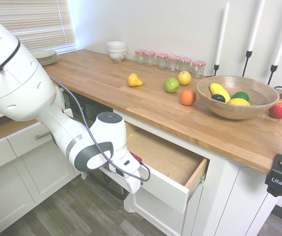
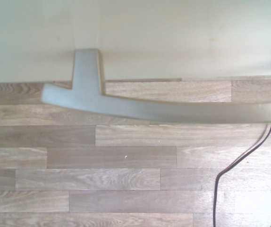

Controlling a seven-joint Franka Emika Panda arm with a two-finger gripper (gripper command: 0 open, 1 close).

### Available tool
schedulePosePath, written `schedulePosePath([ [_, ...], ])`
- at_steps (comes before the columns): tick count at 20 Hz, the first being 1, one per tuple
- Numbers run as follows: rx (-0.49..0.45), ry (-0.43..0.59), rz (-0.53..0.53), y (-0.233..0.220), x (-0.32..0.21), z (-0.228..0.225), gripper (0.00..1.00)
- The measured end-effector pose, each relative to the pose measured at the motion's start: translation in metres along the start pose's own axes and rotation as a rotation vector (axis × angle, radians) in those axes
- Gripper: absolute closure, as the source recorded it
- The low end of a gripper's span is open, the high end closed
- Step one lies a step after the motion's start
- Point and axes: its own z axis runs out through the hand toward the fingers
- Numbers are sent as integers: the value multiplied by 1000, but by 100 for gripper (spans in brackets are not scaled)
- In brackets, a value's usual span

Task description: Close the drawer

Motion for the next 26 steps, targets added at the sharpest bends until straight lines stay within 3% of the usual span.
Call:
schedulePosePath([
  [26,4,6,-3,-10,10,7,100],
])
